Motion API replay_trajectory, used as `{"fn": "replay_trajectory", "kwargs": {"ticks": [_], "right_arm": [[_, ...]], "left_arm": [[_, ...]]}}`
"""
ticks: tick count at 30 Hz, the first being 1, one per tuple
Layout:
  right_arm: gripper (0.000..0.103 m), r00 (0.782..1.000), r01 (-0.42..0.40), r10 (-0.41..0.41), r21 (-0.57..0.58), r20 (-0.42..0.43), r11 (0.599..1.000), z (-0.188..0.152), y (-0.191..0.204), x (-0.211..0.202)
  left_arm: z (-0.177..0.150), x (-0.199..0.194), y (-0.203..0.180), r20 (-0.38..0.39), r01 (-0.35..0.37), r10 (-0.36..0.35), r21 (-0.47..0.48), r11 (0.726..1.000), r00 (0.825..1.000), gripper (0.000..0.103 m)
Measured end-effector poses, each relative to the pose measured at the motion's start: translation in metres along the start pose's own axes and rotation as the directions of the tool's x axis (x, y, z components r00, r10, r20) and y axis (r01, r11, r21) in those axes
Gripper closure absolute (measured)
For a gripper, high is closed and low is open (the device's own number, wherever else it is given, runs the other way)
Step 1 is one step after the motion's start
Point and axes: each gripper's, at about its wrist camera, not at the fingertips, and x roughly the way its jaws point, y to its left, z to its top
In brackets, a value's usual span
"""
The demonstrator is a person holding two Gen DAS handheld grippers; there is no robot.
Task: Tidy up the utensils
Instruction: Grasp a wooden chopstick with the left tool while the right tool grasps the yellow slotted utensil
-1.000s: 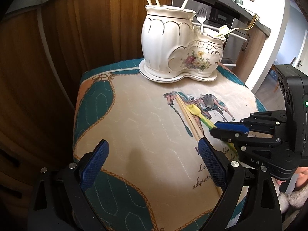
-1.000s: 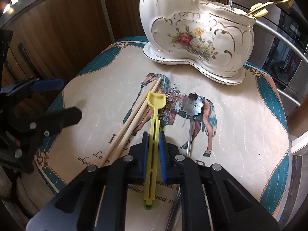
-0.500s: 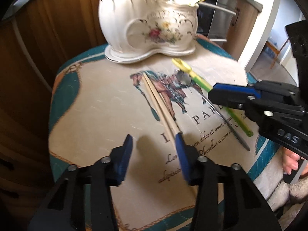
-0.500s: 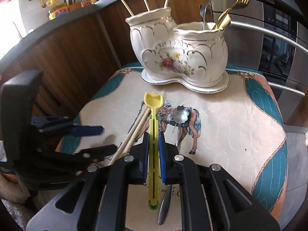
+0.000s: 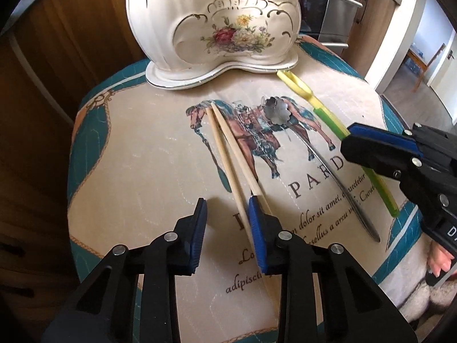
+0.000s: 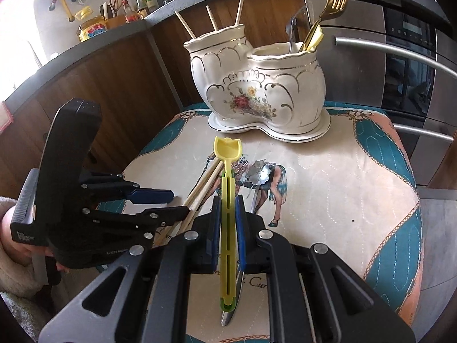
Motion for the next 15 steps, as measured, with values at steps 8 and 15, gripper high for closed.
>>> {"fn": "replay_trajectory", "kwargs": {"ticks": [8,15], "right_arm": [[0.093,1.000,-0.006,0.006,0.006,0.009,1.000,0.001,0.005,0.000],[0.093,0.999,0.022,-0.021,-0.011,0.039,1.000,0.005,0.015,-0.003]], "left_arm": [[-0.002,-0.002,0.017,-0.015,0.048,-0.048,0.037,0.998,0.999,0.097],[-0.016,-0.009,0.031,0.068,0.077,-0.079,0.040,0.996,0.995,0.098]]}}
